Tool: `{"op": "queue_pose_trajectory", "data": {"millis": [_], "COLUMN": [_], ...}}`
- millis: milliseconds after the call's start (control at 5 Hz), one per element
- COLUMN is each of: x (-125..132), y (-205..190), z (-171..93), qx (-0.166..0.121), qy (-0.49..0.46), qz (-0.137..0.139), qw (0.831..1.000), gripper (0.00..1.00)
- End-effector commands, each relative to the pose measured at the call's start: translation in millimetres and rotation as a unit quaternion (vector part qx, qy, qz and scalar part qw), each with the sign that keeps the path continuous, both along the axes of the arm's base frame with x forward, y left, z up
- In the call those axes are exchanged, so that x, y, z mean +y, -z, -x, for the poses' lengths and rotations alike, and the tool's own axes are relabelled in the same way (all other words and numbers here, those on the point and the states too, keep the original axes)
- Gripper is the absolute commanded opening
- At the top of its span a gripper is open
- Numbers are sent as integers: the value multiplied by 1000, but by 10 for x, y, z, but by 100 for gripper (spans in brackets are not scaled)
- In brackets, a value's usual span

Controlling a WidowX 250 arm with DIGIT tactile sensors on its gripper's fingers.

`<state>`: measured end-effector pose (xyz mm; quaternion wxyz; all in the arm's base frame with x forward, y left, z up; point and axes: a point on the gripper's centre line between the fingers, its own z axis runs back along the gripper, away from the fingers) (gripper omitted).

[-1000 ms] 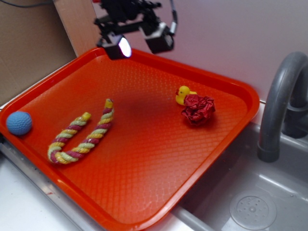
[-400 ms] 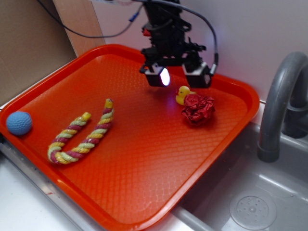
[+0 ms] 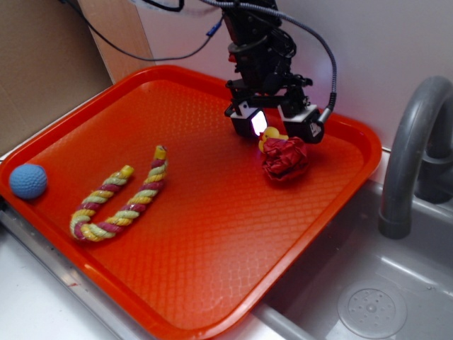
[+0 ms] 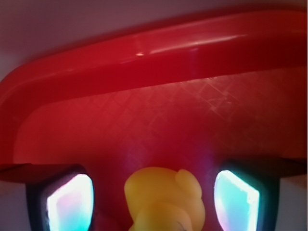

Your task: Grab the yellow duck.

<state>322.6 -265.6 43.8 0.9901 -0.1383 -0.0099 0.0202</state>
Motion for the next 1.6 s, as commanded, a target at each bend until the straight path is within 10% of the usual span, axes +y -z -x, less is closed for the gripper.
{"op": "queue_pose_trajectory", "data": {"millis": [0,400,800,1400], "x": [-100,-56,575,1384], "y": [-241,-359,-1183,-2040], "z": [-12,12,265,1016], "qx": [-33,-40,-72,-123], "qy": [12,12,-4,-6], "qz": [-4,-23,8,-126], "qw": [999,999,997,984], "gripper": [0,0,0,0]}}
